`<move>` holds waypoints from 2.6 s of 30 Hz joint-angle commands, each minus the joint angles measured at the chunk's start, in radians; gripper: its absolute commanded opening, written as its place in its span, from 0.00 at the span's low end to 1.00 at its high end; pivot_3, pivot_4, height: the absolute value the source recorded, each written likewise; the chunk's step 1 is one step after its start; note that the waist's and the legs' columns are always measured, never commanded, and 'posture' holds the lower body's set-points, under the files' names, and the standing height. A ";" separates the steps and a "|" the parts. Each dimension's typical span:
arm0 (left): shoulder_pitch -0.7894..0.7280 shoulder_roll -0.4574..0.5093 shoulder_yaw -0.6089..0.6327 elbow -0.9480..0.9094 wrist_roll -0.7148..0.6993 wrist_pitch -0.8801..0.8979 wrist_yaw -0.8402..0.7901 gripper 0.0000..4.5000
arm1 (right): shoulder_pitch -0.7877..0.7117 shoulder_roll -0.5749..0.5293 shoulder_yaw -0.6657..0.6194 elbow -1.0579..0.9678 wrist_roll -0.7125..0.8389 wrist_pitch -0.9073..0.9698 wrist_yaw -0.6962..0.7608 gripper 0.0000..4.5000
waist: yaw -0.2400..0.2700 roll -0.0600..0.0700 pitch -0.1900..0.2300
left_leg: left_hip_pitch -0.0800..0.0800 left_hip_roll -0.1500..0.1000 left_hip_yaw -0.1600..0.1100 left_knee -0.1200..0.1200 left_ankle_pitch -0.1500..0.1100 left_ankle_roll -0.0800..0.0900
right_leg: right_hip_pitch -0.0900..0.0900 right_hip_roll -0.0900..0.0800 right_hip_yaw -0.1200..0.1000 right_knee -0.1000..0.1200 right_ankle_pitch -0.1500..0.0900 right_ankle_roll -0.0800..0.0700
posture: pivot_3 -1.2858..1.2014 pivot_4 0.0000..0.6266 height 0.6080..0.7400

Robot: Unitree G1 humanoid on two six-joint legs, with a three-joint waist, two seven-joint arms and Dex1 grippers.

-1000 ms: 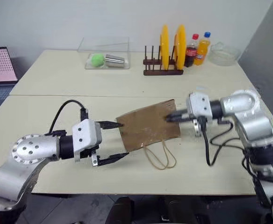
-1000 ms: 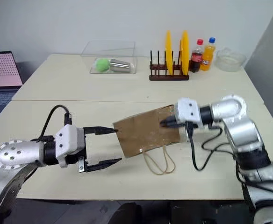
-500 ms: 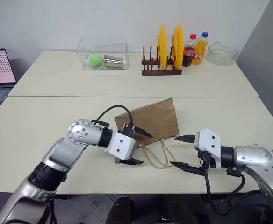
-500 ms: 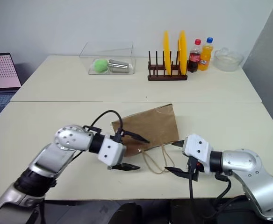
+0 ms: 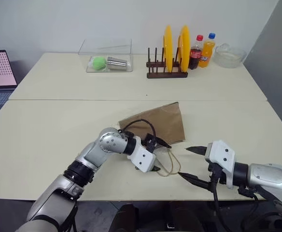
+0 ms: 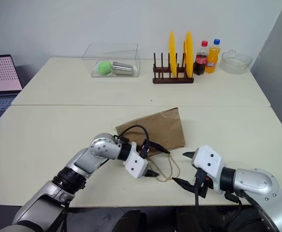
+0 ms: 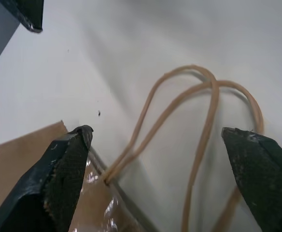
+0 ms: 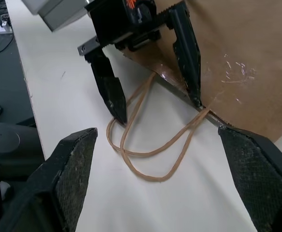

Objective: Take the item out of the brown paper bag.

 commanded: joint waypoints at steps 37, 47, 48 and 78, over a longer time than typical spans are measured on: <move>-0.144 -0.054 0.225 -0.044 -0.284 0.521 0.006 0.00 | -0.426 0.042 0.546 0.366 -0.517 -0.488 -0.023 0.73 | -0.003 -0.001 0.000 | 0.000 0.000 -0.001 0.001 0.000 0.000 | 0.000 0.000 0.000 0.000 0.000 0.001 | 0.52 0.24 1.00; -0.259 -0.074 0.299 0.068 -0.317 0.592 0.041 0.00 | -0.383 0.067 0.594 0.398 -0.626 -0.600 0.008 0.01 | -0.003 -0.001 0.000 | 0.000 0.000 -0.001 0.001 0.000 0.000 | 0.000 0.000 0.000 0.001 0.000 0.001 | 0.52 0.24 1.00; -0.282 -0.080 0.312 0.087 -0.326 0.606 0.047 0.00 | -0.377 0.065 0.598 0.404 -0.631 -0.604 0.015 0.01 | -0.003 -0.001 0.000 | 0.000 0.000 -0.001 0.001 0.000 0.000 | 0.000 0.000 0.000 0.001 0.000 0.001 | 0.52 0.24 1.00; -0.412 -0.070 0.426 0.078 -0.437 0.772 -0.020 0.00 | -0.361 0.039 0.265 0.168 -0.256 -0.144 0.255 0.44 | -0.003 -0.001 0.000 | 0.000 -0.001 -0.001 0.003 0.000 -0.001 | -0.001 -0.001 0.000 0.003 0.000 0.001 | 0.52 0.24 1.00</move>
